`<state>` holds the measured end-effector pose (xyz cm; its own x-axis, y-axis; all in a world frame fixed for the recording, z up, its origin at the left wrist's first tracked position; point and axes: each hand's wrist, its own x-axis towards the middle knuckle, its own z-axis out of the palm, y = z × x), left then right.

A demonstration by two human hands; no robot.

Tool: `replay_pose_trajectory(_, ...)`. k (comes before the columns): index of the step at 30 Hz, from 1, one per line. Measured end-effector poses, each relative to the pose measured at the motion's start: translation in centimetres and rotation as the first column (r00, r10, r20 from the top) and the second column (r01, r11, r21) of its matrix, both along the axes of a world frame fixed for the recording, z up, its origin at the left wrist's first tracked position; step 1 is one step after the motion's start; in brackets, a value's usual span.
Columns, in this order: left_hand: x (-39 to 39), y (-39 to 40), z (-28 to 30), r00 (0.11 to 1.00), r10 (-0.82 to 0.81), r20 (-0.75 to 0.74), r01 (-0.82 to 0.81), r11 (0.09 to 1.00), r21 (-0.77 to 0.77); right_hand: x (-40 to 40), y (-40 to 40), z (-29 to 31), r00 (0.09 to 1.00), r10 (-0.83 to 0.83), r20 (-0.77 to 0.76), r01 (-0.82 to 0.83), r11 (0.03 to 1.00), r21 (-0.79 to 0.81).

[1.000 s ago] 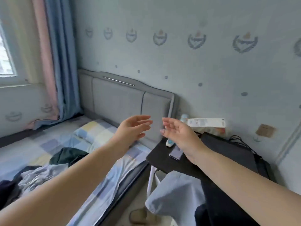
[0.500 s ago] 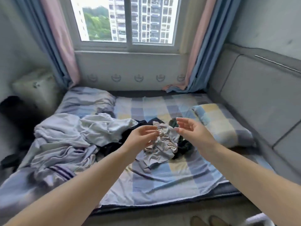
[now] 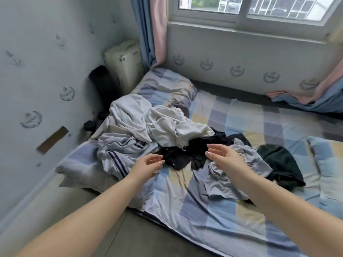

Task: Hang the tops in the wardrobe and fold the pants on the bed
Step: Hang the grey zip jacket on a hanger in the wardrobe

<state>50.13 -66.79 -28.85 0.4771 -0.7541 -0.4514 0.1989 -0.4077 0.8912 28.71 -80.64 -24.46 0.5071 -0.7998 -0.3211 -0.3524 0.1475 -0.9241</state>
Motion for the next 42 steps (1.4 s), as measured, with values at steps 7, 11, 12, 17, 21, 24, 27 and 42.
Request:
replay_pose_trajectory(7,11.2,2.1,-4.2,0.982,0.181,0.049,-0.184,0.979,0.083,11.3,-1.1,-4.2,0.992,0.114,-0.056,-0.109,0.990,0.086)
replay_pose_trajectory(11,19.7,2.8,-7.7,0.970,0.231,0.071,-0.239,0.960,0.143,18.9,-0.9,-8.0,0.987,0.128,-0.098,-0.115,0.985,0.131)
replay_pose_trajectory(12,21.7,2.7,-8.6,0.971,0.228,0.070,-0.236,0.958,0.160,20.6,-0.8,-9.0,0.985,0.130,-0.114,-0.113,0.983,0.145)
replay_pose_trajectory(17,32.0,0.6,-13.9,0.975,0.192,0.117,-0.215,0.947,0.240,29.9,-1.5,-14.6,0.969,0.132,-0.207,-0.083,0.970,0.229)
replay_pose_trajectory(21,38.4,-1.6,-19.4,0.973,0.155,0.173,-0.199,0.941,0.274,37.2,-2.7,-20.0,0.949,0.152,-0.275,-0.059,0.946,0.317)
replay_pose_trajectory(24,41.0,-3.0,-23.3,0.973,0.115,0.202,-0.174,0.935,0.307,41.0,-2.5,-23.5,0.925,0.189,-0.329,-0.062,0.931,0.361)
replay_pose_trajectory(27,42.4,-4.1,-26.6,0.970,-0.004,0.244,-0.092,0.920,0.382,44.1,-1.7,-26.5,0.901,0.245,-0.358,-0.081,0.906,0.416)
replay_pose_trajectory(42,41.7,-4.8,-29.2,0.759,-0.497,0.420,0.323,0.848,0.420,50.1,-0.2,-32.3,0.964,0.031,-0.263,0.152,0.748,0.646)
